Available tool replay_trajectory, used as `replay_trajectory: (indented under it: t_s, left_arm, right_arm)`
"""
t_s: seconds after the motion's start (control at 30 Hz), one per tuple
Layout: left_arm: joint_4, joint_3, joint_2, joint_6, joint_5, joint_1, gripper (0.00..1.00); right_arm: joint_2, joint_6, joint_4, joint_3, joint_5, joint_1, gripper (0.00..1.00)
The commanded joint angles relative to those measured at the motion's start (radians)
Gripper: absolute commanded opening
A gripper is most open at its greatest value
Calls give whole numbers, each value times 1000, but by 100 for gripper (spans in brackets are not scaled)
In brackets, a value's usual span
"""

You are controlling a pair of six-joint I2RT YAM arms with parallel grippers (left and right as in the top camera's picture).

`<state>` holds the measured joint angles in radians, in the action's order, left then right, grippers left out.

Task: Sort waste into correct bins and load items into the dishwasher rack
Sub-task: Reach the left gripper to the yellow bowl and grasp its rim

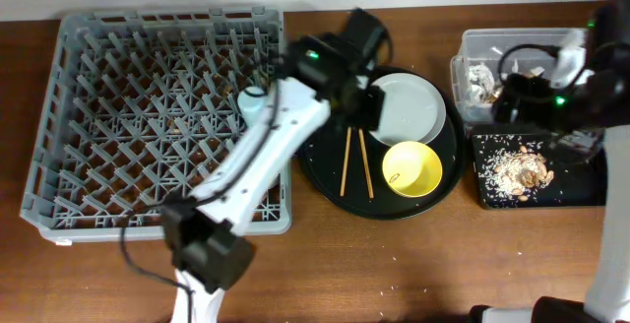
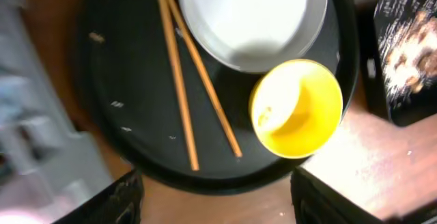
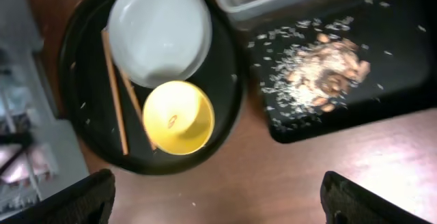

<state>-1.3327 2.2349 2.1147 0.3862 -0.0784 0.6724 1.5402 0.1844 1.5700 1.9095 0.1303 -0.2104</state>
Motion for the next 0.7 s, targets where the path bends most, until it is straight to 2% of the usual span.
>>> replay_trajectory:
  t_s: [0.0, 0.03, 0.1, 0.23, 0.33, 0.5, 0.57, 0.67]
  left_arm:
    - [60, -27, 116, 40, -7, 67, 61]
    - [78, -27, 145, 55, -4, 78, 57]
    - [94, -27, 203, 100, -3, 87, 56]
    - [103, -27, 306, 100, -12, 87, 52]
    - [108, -27, 325, 100, -12, 95, 44]
    - [121, -27, 326, 91, -8, 127, 43]
    - [121, -27, 327, 91, -3, 138, 38]
    - [129, -27, 341, 92, 11, 138, 38]
  right_arm:
    - [3, 4, 25, 13, -12, -59, 96]
    - [3, -2, 35, 13, -13, -66, 97]
    - [3, -23, 46, 13, -13, -66, 97]
    - [3, -23, 50, 13, -13, -66, 97]
    - [3, -23, 50, 13, -13, -66, 97]
    - [4, -23, 50, 12, -13, -66, 98]
    - [4, -23, 50, 11, -13, -66, 98]
    - [4, -23, 50, 11, -13, -66, 97]
